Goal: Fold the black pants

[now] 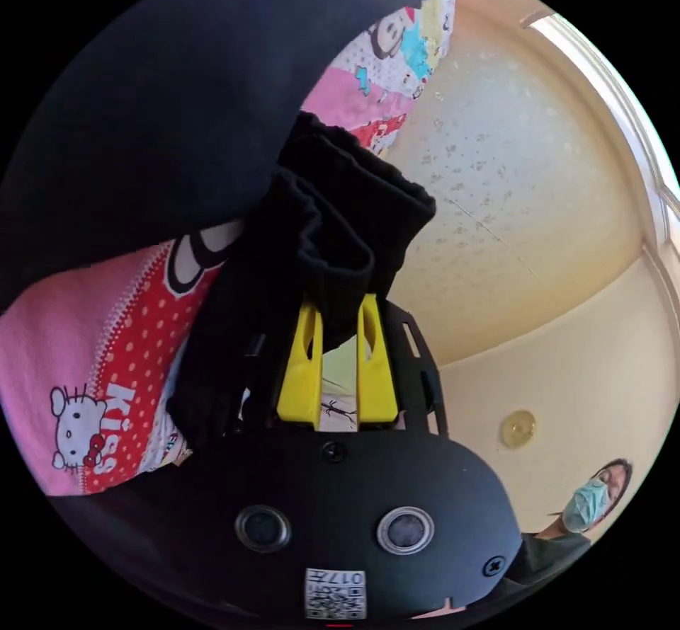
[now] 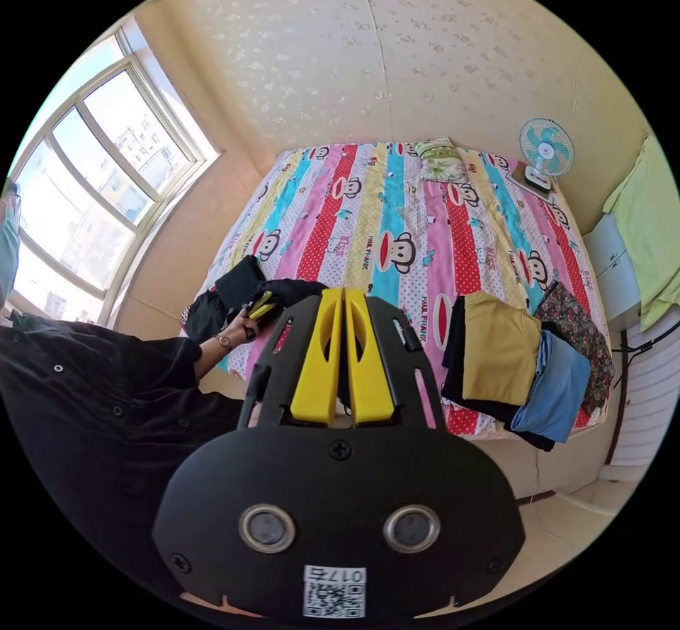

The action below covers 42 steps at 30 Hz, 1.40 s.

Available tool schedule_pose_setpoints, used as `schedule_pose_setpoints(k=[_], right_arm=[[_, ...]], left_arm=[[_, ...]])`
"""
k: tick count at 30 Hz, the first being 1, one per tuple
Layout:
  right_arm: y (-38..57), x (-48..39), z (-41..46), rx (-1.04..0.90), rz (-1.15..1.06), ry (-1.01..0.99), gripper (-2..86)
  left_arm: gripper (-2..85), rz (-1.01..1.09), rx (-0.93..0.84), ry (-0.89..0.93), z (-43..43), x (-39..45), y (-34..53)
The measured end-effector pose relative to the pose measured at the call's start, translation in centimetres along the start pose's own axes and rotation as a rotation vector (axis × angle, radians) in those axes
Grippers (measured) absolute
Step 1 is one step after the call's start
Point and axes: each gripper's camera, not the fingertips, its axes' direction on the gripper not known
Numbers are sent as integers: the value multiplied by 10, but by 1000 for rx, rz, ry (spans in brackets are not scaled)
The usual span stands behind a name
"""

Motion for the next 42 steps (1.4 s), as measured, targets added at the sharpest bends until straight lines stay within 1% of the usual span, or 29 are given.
schedule_pose_setpoints(k=[1,3,6,8,10,11,13,15,16,17,18,19,21,22,24,26,27,29,30,31,32,33,35,36,38,39,40,41,42], right_arm=[[0,-3,0,-3,-18,-15,8],[-1,-9,1,-11,-74,-55,12],[-5,-18,3,-42,-187,-148,25],[-13,-22,8,-80,-245,-237,59],[-21,-22,13,-91,-247,-241,98],[-27,-19,17,-82,-249,-239,123],[-34,-8,26,-70,-239,-270,145],[-42,4,35,-74,-248,-399,159],[-46,8,39,-74,-271,-504,167],[-50,7,42,-101,-323,-626,170],[-50,4,43,-118,-359,-682,169],[-50,-2,43,-149,-419,-751,155],[-46,-9,37,-159,-459,-718,110],[-41,-6,21,-96,-454,-668,69],[-39,8,-6,-22,-410,-672,62],[-40,29,-56,86,-402,-687,58],[-41,33,-72,114,-410,-677,57],[-49,48,-145,239,-429,-636,55],[-52,52,-165,275,-433,-638,54],[-58,58,-205,352,-447,-659,53],[-64,63,-247,445,-472,-678,53],[-67,65,-266,486,-488,-680,52],[-95,67,-327,596,-531,-633,51],[-107,67,-338,610,-539,-617,51],[-183,72,-362,619,-494,-496,51],[-208,75,-364,616,-462,-456,52],[-263,83,-362,605,-389,-360,53],[-321,96,-354,577,-296,-273,61],[-349,103,-347,551,-253,-227,65]], left_arm=[[70,114,-76,-50,8,26,9],[69,283,-184,-86,19,66,29],[69,514,-321,-27,36,132,76],[67,639,-403,-33,49,170,110],[65,791,-508,-24,71,211,162],[65,820,-530,-8,75,218,174],[64,897,-620,101,91,236,219],[63,930,-672,178,99,243,249],[63,956,-702,212,103,247,268],[63,963,-716,222,105,248,277],[63,976,-740,233,109,250,294],[63,999,-761,231,111,251,310],[63,1032,-785,209,111,253,329],[63,1048,-786,191,107,254,338],[62,1070,-759,185,95,258,348],[60,1106,-717,202,77,266,358],[59,1135,-667,218,61,274,364],[55,1166,-539,252,32,289,367],[51,1184,-456,302,12,301,368],[45,1207,-368,349,-6,316,369],[42,1225,-328,365,-14,324,370],[38,1266,-265,375,-24,343,371],[34,1340,-229,343,-20,380,366],[33,1376,-219,281,-4,408,357],[35,1371,-177,142,32,453,327],[37,1339,-114,11,62,484,296],[45,1269,-25,-144,93,509,258],[48,1208,22,-209,105,517,237],[67,1061,163,-314,120,524,197]])
